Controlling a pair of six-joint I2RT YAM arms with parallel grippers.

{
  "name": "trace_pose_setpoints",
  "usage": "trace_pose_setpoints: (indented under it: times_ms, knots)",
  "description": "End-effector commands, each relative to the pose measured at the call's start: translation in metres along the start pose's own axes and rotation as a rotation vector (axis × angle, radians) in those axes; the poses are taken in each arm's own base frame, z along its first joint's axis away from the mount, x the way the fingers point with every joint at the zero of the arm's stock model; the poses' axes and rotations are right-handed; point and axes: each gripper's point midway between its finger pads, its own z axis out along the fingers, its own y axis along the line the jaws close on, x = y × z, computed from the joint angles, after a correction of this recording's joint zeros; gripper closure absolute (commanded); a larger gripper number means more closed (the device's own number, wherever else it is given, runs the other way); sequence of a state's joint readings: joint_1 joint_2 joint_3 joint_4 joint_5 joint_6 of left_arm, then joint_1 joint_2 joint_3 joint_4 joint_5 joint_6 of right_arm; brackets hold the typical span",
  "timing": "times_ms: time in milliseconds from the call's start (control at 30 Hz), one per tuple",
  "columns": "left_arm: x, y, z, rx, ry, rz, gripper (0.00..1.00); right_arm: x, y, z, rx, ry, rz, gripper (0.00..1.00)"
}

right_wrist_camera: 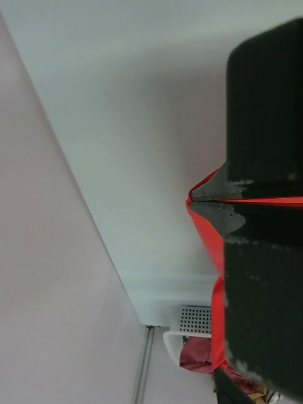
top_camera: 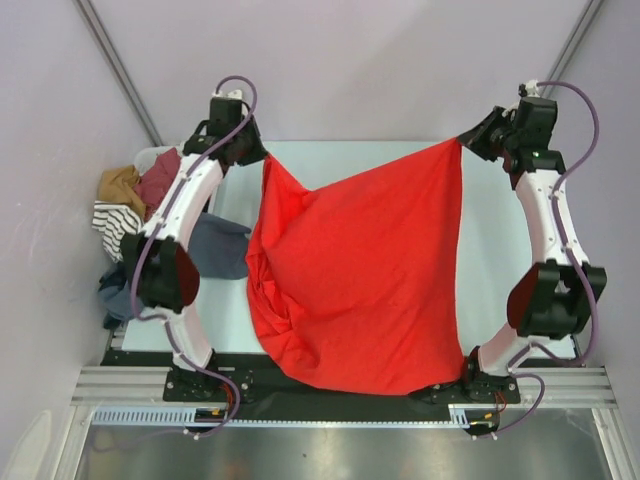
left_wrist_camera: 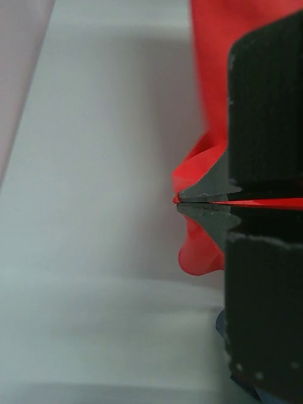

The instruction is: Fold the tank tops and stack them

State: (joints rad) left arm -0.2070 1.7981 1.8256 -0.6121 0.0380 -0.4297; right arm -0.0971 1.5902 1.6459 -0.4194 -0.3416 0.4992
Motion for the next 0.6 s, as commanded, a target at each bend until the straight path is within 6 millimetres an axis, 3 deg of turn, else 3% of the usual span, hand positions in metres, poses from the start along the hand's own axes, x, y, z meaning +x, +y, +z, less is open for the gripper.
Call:
trace_pose_setpoints:
  times_ms: [0,33,67,100,133,167,200,233,267,300,333,367,400,433,467,500,533,567]
  knots:
    - [-0.029,-0.014,0.017,0.054,-0.070,-0.034,1.00,-0.038,0.014,0.011,-0.085,-0.124,0.000,1.00]
    - [-0.027,-0.012,0.026,0.048,-0.061,-0.039,1.00,-0.030,-0.005,0.032,-0.046,-0.104,0.016,1.00]
    - [-0.015,-0.005,0.049,0.028,-0.025,-0.047,1.00,-0.027,-0.015,0.045,-0.031,-0.095,0.026,1.00]
    - [-0.023,-0.008,0.054,0.031,-0.041,-0.054,1.00,-0.036,-0.015,0.054,-0.033,-0.112,0.027,1.00]
    - [-0.023,-0.007,0.063,0.029,-0.039,-0.064,1.00,-0.025,-0.035,0.078,-0.001,-0.078,0.048,1.00]
    - [-0.013,-0.002,0.083,0.013,-0.011,-0.071,1.00,-0.027,-0.041,0.088,0.004,-0.076,0.054,1.00]
    - [-0.026,-0.005,0.085,0.020,-0.033,-0.079,1.00,-0.036,-0.038,0.093,-0.003,-0.094,0.060,1.00]
    - [-0.037,-0.004,0.096,0.013,-0.054,-0.085,1.00,-0.029,-0.054,0.112,0.017,-0.074,0.079,1.00]
    - [-0.051,-0.010,0.088,0.023,-0.085,-0.088,1.00,-0.029,-0.057,0.117,0.020,-0.074,0.086,1.00]
    - [-0.041,0.001,0.107,0.001,-0.051,-0.105,0.99,-0.029,-0.061,0.123,0.027,-0.072,0.091,1.00]
    - [-0.041,0.002,0.112,0.005,-0.050,-0.111,1.00,-0.034,-0.062,0.127,0.034,-0.087,0.087,1.00]
    - [-0.041,-0.001,0.116,0.036,-0.040,-0.117,0.91,-0.027,-0.069,0.135,0.045,-0.068,0.089,1.00]
    - [-0.039,0.001,0.119,0.043,-0.023,-0.123,0.72,-0.023,-0.071,0.136,0.054,-0.052,0.093,0.71]
    - [-0.036,0.001,0.119,0.058,-0.009,-0.115,0.54,-0.020,-0.073,0.136,0.056,-0.040,0.087,0.55]
    - [-0.034,0.000,0.117,0.065,0.003,-0.113,0.29,-0.009,-0.081,0.136,0.075,-0.011,0.098,0.47]
    - [-0.021,0.004,0.117,0.047,0.038,-0.112,0.23,-0.008,-0.078,0.128,0.075,-0.014,0.096,0.38]
    - [-0.029,-0.001,0.101,0.057,0.020,-0.102,0.20,-0.007,-0.077,0.121,0.078,-0.020,0.097,0.36]
    - [-0.026,-0.002,0.095,0.058,0.023,-0.093,0.17,0.018,-0.091,0.118,0.105,0.024,0.116,0.35]
